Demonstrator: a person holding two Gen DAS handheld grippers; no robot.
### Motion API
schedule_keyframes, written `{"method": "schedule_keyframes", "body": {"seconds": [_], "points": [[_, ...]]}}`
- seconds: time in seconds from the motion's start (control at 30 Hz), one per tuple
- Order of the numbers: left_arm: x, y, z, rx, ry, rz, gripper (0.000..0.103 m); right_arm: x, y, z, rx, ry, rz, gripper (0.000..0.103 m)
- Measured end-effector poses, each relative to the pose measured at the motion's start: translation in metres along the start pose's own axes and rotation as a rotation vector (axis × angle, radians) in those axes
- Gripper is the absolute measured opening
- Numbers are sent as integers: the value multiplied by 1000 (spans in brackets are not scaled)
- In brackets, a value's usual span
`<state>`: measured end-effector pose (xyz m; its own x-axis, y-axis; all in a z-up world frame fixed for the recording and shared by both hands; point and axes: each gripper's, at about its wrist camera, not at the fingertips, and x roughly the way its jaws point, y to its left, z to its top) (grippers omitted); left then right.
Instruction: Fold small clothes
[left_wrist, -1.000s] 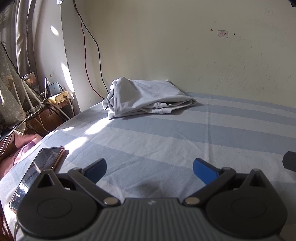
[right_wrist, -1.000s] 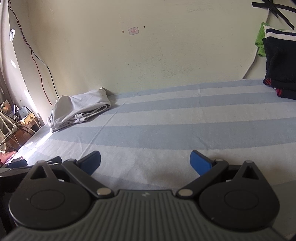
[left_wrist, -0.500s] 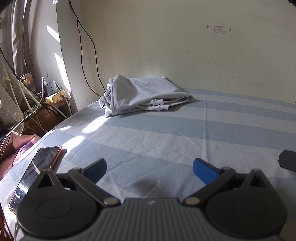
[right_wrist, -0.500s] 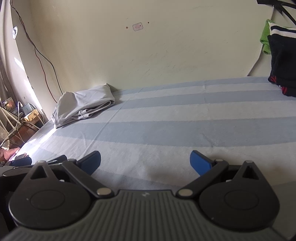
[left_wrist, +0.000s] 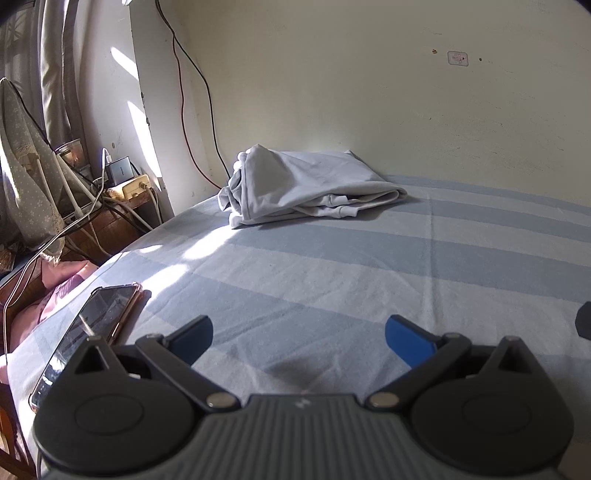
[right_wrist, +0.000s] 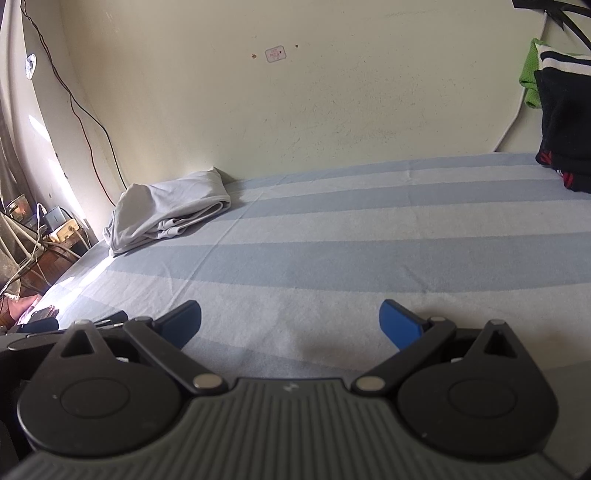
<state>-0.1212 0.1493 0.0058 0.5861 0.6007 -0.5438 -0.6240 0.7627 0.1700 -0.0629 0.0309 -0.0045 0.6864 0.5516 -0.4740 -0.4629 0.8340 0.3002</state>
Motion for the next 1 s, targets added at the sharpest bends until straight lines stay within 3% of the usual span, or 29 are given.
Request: {"method": "schedule_keyframes", "body": {"seconds": [1.0], "points": [[0, 0, 1, 6, 0, 3, 103, -1, 3, 0, -6, -3, 6, 103]]}}
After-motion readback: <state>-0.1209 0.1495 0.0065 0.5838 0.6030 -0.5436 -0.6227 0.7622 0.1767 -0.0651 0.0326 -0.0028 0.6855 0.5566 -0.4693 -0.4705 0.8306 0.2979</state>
